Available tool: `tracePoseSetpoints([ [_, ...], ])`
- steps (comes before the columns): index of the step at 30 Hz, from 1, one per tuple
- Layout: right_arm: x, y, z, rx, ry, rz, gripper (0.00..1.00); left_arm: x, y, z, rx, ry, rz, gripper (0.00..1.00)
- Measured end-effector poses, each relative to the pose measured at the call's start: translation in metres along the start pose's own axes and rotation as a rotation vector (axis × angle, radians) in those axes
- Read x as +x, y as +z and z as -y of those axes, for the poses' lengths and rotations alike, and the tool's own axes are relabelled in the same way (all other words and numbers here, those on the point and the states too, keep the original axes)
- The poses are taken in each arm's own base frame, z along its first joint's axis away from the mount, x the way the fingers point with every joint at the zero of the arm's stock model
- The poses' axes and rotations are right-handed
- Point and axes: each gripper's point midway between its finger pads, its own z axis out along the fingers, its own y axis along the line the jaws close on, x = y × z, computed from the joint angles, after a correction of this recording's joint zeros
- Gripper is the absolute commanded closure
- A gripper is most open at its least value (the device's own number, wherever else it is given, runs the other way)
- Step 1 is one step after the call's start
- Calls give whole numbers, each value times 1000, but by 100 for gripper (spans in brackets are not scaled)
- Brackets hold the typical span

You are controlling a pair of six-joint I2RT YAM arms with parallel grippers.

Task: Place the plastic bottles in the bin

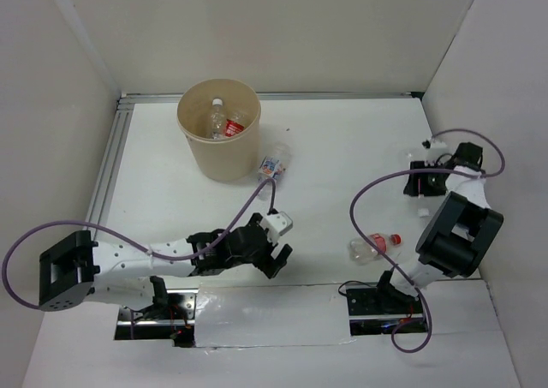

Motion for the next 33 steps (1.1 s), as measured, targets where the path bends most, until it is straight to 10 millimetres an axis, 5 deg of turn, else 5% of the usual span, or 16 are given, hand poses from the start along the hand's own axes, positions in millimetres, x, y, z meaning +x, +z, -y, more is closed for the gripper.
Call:
tracePoseSetpoints([
  [6, -151, -69, -65, -287, -281, 372, 61, 36, 1, 11, 23, -49, -37, 3],
  [8, -203, -97, -118, -393, -417, 508, 61, 39, 2, 13, 26, -68, -35, 4],
  [10, -244, -127, -197, -535, -566, 636, 57, 40, 2, 15, 31, -72, -30, 4],
  [14, -272, -176, -361, -815, -791, 800, 54, 36, 2, 22, 45, -85, -9, 4],
  [16, -279, -189, -423, -910, -846, 854, 54, 36, 2, 24, 51, -82, -7, 4],
  [20, -292, -184, -511, -1016, -868, 893, 51, 37, 1, 31, 68, -70, -7, 4],
  [23, -299, -166, -555, -1064, -848, 882, 36, 40, -1, 36, 76, -58, -8, 4],
  [24, -299, -157, -565, -1077, -836, 869, 18, 41, -1, 36, 77, -55, -8, 4],
  [26, -299, -140, -579, -1095, -805, 837, 4, 41, -1, 38, 79, -43, -3, 4],
  [30, -292, -97, -582, -1091, -740, 742, 0, 37, 3, 40, 77, 6, 17, 3],
  [33, -298, -85, -571, -1070, -689, 709, 0, 32, 14, 42, 71, 62, 27, 3],
])
